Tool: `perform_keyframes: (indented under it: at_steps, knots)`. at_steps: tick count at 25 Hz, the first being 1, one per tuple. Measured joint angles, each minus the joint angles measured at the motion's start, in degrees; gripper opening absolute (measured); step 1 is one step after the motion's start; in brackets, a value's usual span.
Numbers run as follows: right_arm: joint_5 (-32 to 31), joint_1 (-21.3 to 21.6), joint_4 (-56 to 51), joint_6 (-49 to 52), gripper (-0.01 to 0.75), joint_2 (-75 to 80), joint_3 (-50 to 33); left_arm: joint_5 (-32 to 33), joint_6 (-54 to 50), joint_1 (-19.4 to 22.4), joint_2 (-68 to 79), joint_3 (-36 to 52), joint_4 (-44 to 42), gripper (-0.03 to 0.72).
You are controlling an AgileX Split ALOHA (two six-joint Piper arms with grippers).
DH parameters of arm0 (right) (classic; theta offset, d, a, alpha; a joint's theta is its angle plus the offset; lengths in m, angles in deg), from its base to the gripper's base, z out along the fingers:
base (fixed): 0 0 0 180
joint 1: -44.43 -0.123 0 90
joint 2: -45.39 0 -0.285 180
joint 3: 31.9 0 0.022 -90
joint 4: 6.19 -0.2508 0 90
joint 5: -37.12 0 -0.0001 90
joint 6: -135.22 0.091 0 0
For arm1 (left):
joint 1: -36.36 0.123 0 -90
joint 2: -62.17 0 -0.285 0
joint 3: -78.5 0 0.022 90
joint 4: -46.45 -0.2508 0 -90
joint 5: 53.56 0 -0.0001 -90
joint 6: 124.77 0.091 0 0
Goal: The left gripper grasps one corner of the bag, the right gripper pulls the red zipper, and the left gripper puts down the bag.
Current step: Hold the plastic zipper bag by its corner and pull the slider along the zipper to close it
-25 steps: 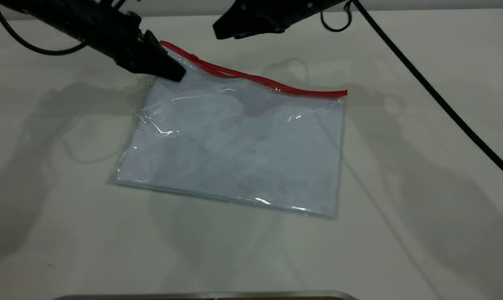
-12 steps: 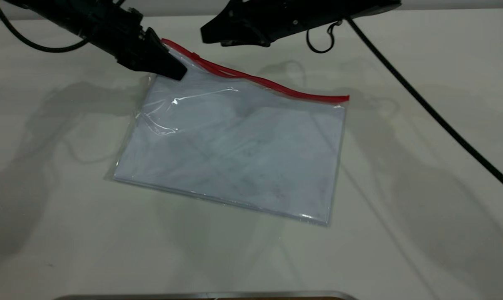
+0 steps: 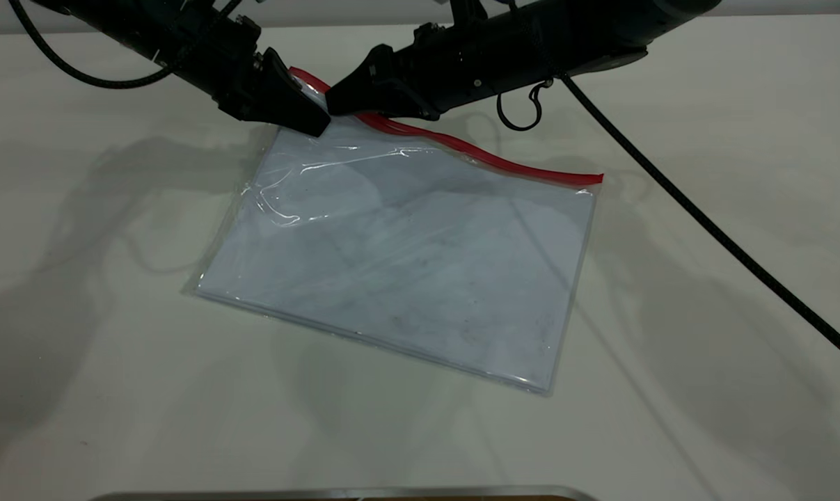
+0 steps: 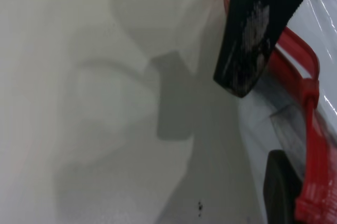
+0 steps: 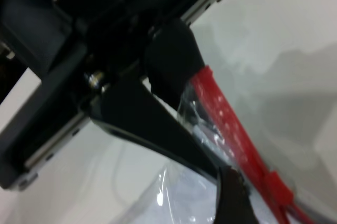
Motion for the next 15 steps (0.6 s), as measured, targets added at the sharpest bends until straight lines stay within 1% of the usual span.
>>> perform_keyframes:
  at_steps: [2, 5, 8, 13, 14, 15]
  knots:
    - [0.0, 0.0, -0.6, 0.0, 0.505, 0.0, 0.0, 0.0, 0.0, 0.0, 0.0, 0.0, 0.0, 0.053]
    - [-0.1, 0.0, -0.7, -0.5, 0.446, 0.0, 0.0, 0.0, -0.1, 0.0, 0.0, 0.0, 0.0, 0.053]
    - [-0.5, 0.0, -0.6, -1.1, 0.336, 0.0, 0.0, -0.1, -1.2, 0.0, 0.0, 0.0, 0.0, 0.053]
    - [-1.3, 0.0, -0.5, -2.2, 0.074, 0.0, 0.1, -0.1, -2.6, 0.0, 0.0, 0.0, -0.1, 0.053]
    - [-1.4, 0.0, -0.5, -2.2, 0.045, 0.0, 0.1, 0.0, -2.7, 0.0, 0.0, 0.0, -0.2, 0.053]
    - [-1.5, 0.0, -0.3, -2.2, 0.037, 0.0, 0.1, 0.1, -2.9, 0.0, 0.0, 0.0, -0.3, 0.053]
